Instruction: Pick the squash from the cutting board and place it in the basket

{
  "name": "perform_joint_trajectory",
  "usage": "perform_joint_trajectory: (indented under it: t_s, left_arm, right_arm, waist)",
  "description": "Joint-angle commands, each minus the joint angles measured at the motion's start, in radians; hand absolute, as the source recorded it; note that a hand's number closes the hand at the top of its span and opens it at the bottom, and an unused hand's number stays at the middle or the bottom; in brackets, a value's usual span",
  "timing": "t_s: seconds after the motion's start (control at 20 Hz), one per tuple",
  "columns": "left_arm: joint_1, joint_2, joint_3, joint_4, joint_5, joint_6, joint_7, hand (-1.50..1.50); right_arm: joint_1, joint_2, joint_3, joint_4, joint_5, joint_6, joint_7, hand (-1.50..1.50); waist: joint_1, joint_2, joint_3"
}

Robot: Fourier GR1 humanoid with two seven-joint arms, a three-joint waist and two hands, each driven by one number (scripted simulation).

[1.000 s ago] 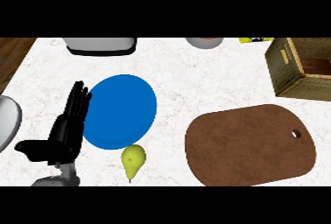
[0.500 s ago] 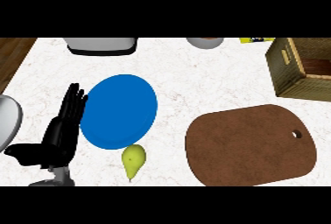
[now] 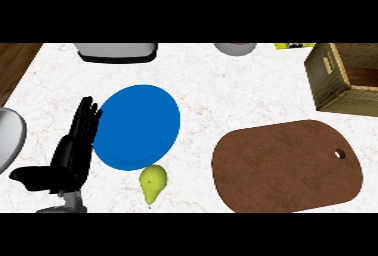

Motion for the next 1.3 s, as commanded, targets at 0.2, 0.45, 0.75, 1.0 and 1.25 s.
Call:
perform_joint_trajectory:
  t_s: [0.2,0.45,0.75,1.0,1.25]
  left_arm:
    - [-0.098,0.022,0.03,0.006,0.014,-0.003,0.073,0.0]
    - [0.061,0.026,0.033,0.008,0.043,-0.059,-0.054,0.0]
    - [-0.031,-0.02,-0.005,0.057,-0.017,0.011,-0.032,0.0]
    - [0.042,0.002,-0.005,-0.08,-0.005,0.005,0.041,0.0]
    - [-0.029,0.032,0.038,-0.044,0.022,-0.012,0.078,0.0]
  right_arm:
    - [-0.057,-0.059,0.001,0.241,0.019,-0.048,-0.163,-1.5]
    - [-0.081,-0.038,-0.054,0.248,-0.056,-0.064,-0.199,-1.5]
    - [-0.119,-0.031,-0.102,0.24,-0.105,-0.17,-0.247,-1.5]
    - [-0.135,-0.139,-0.132,0.221,-0.144,-0.121,-0.2,-1.5]
    - [-0.148,-0.209,-0.171,0.236,-0.178,-0.139,-0.153,-1.5]
  waist:
    - [0.005,0.005,0.001]
    - [0.005,0.001,0.0]
    - [0.001,0.003,0.0]
    - [0.001,-0.001,0.0]
    - [-0.001,0.001,0.0]
